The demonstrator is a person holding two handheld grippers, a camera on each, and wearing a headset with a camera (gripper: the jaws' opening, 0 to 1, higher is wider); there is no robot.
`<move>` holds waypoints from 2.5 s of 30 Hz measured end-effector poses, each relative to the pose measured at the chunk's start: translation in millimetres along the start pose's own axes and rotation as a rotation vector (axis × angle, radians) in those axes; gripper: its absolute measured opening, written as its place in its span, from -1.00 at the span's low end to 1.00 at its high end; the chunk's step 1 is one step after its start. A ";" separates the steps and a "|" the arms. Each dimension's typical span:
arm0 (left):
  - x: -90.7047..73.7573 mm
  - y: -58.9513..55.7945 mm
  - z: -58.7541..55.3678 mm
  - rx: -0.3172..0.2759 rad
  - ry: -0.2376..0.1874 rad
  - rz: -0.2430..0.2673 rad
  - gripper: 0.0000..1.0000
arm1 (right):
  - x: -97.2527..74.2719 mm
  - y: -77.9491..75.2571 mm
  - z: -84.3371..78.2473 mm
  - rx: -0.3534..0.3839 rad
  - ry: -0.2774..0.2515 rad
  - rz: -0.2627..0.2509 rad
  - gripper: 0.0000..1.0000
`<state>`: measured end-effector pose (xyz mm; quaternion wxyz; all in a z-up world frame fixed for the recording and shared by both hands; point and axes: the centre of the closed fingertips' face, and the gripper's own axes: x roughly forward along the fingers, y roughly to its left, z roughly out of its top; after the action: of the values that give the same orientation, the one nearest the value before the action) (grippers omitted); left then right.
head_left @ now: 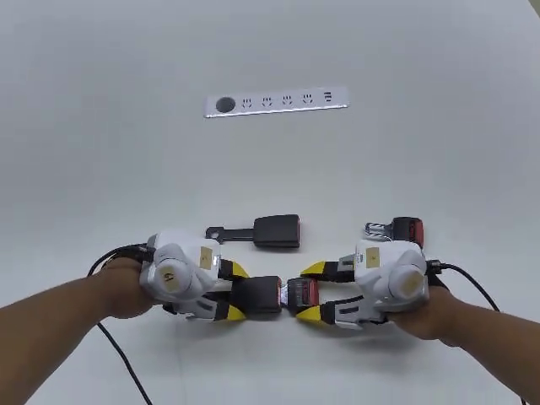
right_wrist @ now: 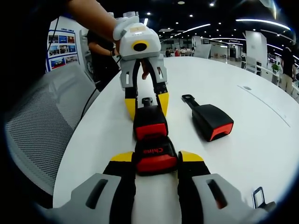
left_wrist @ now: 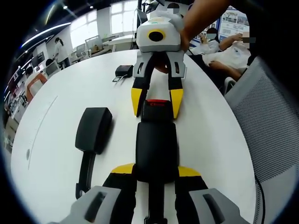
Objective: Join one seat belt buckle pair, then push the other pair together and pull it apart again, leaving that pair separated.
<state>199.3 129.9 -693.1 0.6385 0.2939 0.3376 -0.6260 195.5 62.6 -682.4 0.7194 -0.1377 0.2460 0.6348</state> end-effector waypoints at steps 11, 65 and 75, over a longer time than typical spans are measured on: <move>0.0 0.4 -0.6 -0.003 -0.012 -0.005 -0.37 | -1.6 -1.8 -1.1 0.008 -0.022 0.010 -0.36; -6.6 -6.0 7.4 -0.066 0.096 0.023 0.31 | -12.3 1.6 7.3 0.103 0.031 -0.089 0.19; -19.3 0.9 40.4 -0.118 0.008 0.091 0.44 | -44.8 -10.2 15.3 0.152 -0.017 -0.165 0.38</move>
<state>203.1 109.3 -653.5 0.6813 0.2734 0.3629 -0.5739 205.0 31.0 -647.1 0.7796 -0.0970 0.2751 0.5541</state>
